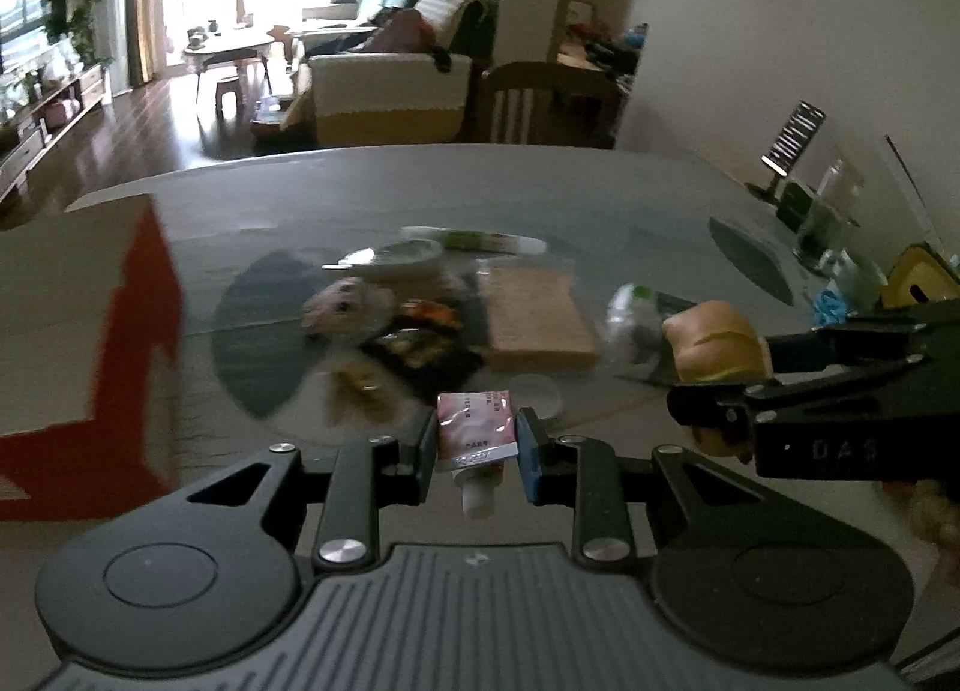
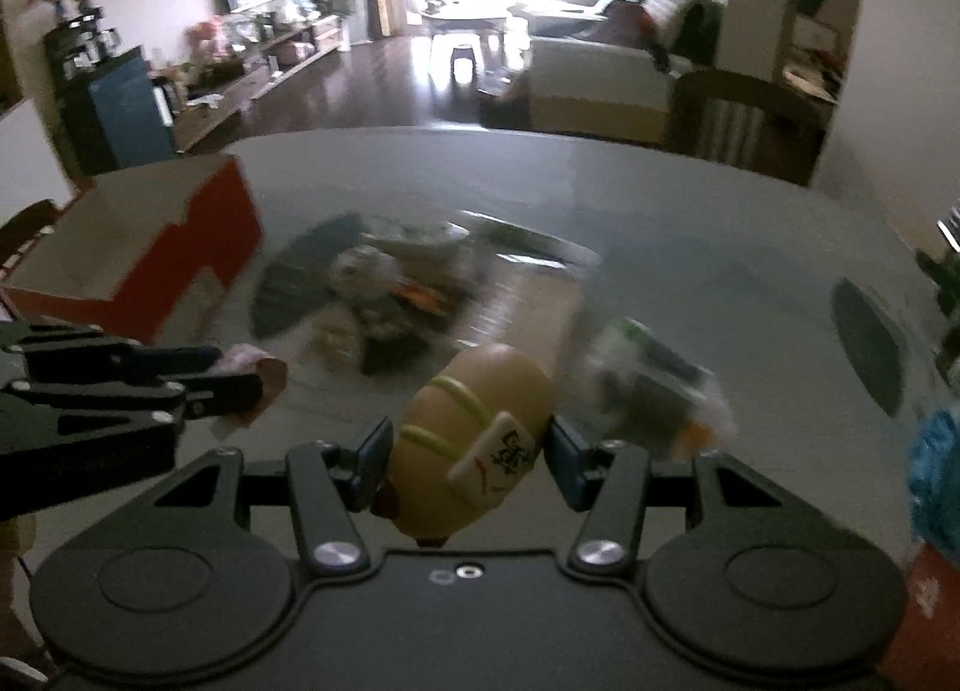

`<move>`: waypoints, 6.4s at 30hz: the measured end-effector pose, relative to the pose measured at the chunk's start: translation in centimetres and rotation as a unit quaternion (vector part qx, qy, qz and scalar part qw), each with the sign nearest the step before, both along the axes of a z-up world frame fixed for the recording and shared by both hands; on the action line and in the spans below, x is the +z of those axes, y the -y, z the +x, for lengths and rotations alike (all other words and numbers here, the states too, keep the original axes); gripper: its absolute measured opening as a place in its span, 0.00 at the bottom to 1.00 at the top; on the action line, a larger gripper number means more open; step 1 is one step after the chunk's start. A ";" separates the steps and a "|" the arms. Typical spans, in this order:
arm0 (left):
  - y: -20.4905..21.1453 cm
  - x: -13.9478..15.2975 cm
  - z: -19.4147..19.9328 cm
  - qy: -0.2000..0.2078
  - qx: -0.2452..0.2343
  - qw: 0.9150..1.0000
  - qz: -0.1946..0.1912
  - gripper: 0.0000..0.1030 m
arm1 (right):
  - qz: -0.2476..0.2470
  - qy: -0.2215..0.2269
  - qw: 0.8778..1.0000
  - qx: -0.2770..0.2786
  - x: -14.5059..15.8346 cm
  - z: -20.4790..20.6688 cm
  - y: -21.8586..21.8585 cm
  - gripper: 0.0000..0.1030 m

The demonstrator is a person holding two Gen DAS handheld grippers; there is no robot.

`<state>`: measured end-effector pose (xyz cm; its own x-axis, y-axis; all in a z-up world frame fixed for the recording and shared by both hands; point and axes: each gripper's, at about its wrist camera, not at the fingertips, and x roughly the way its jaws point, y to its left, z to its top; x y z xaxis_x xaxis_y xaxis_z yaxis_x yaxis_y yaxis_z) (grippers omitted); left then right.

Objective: Organize objects
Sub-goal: 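Carry the sachet and bun over the cardboard box with both tools, then open both tools to drop the sachet and bun into the box, then move both tools back over the table items, then grasp the white lid with the left tool while the right tool grasps the plastic bag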

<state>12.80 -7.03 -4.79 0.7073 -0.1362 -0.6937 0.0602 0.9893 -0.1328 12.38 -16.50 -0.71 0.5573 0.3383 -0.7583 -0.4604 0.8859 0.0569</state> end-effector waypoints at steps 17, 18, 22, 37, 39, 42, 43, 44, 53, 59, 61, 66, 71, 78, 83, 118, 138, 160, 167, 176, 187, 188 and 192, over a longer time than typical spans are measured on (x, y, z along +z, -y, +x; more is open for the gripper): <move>-16.5 4.4 -3.0 0.032 0.073 0.997 0.020 0.26 | -0.005 0.040 0.991 0.128 3.6 -0.5 -17.9 0.52; -17.4 4.6 -3.0 0.033 0.077 0.996 0.023 0.26 | -0.004 0.042 0.990 0.134 3.7 -0.3 -18.8 0.52; -20.8 4.9 -2.7 0.035 0.093 0.994 0.034 0.26 | -0.005 0.052 0.986 0.159 3.8 0.2 -22.6 0.52; -30.5 1.3 1.8 -0.011 0.121 0.990 0.072 0.26 | -0.037 0.004 0.976 0.214 -0.6 3.5 -32.8 0.52; -31.2 0.4 2.5 -0.024 0.122 0.990 0.073 0.26 | -0.047 -0.007 0.976 0.214 -1.6 3.9 -33.8 0.52; -32.1 -0.9 3.2 -0.040 0.120 0.989 0.071 0.26 | -0.050 -0.028 0.975 0.217 -2.8 4.4 -34.8 0.52; -32.4 -1.3 3.4 -0.045 0.121 0.989 0.071 0.26 | -0.055 -0.032 0.974 0.217 -3.2 4.5 -34.9 0.52; -32.6 -1.7 3.6 -0.051 0.120 0.989 0.068 0.26 | -0.059 -0.036 0.974 0.218 -3.6 4.6 -35.1 0.52; -33.2 -4.2 4.9 -0.104 0.098 0.988 0.055 0.26 | -0.088 -0.079 0.972 0.204 -5.8 5.7 -36.4 0.52; -33.7 -5.5 5.4 -0.139 0.095 0.985 0.050 0.26 | -0.101 -0.095 0.969 0.203 -6.3 5.8 -36.6 0.53; -33.7 -5.7 5.4 -0.146 0.095 0.984 0.049 0.26 | -0.110 -0.097 0.968 0.203 -6.5 5.6 -36.9 0.53; -33.3 -5.8 5.6 -0.157 0.094 0.982 0.053 0.26 | -0.121 -0.095 0.967 0.204 -6.5 4.8 -37.2 0.55; -33.2 -5.2 5.3 -0.149 0.107 0.981 0.062 0.26 | -0.114 -0.088 0.967 0.210 -6.0 3.8 -36.9 0.58; -32.4 -3.6 3.8 -0.130 0.121 0.981 0.076 0.27 | -0.081 -0.072 0.971 0.214 -3.9 3.1 -35.2 0.65; -31.6 -2.1 2.8 -0.110 0.126 0.982 0.083 0.37 | -0.050 -0.055 0.975 0.210 -1.8 3.3 -33.3 0.69; -12.9 4.4 -0.1 0.000 0.094 0.995 0.026 0.78 | 0.015 0.065 0.986 0.151 2.8 0.7 -8.4 0.80; -0.2 -0.8 4.8 -0.034 0.053 0.998 0.005 1.00 | 0.010 0.044 0.997 0.063 -1.5 4.0 6.4 0.80; 7.7 -7.8 11.4 -0.064 0.051 0.996 0.020 1.00 | -0.042 0.022 0.993 0.105 -6.5 13.0 10.5 0.80; 8.2 -9.7 12.8 -0.074 0.061 0.995 0.024 0.99 | -0.057 0.002 0.991 0.122 -8.2 14.8 10.0 0.80; 9.4 -10.9 13.6 -0.077 0.037 0.996 0.035 0.86 | -0.060 -0.014 0.989 0.132 -9.6 15.6 10.0 0.78; 9.8 -10.6 13.3 -0.059 0.026 0.996 0.062 0.37 | -0.057 -0.022 0.989 0.131 -9.5 14.8 9.8 0.42; 9.8 -10.6 13.3 -0.059 0.025 0.996 0.062 0.37 | -0.058 -0.021 0.990 0.130 -9.5 14.6 9.7 0.40; 9.7 -10.5 13.2 -0.061 0.021 0.996 0.059 0.37 | -0.053 -0.027 0.992 0.114 -9.1 14.0 9.8 0.35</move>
<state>25.96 -16.76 -15.33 0.6198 -0.0208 -0.7845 0.0086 0.9998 -0.0197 26.40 -26.31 -9.81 0.4330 0.3674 -0.8231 -0.6478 0.7618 -0.0008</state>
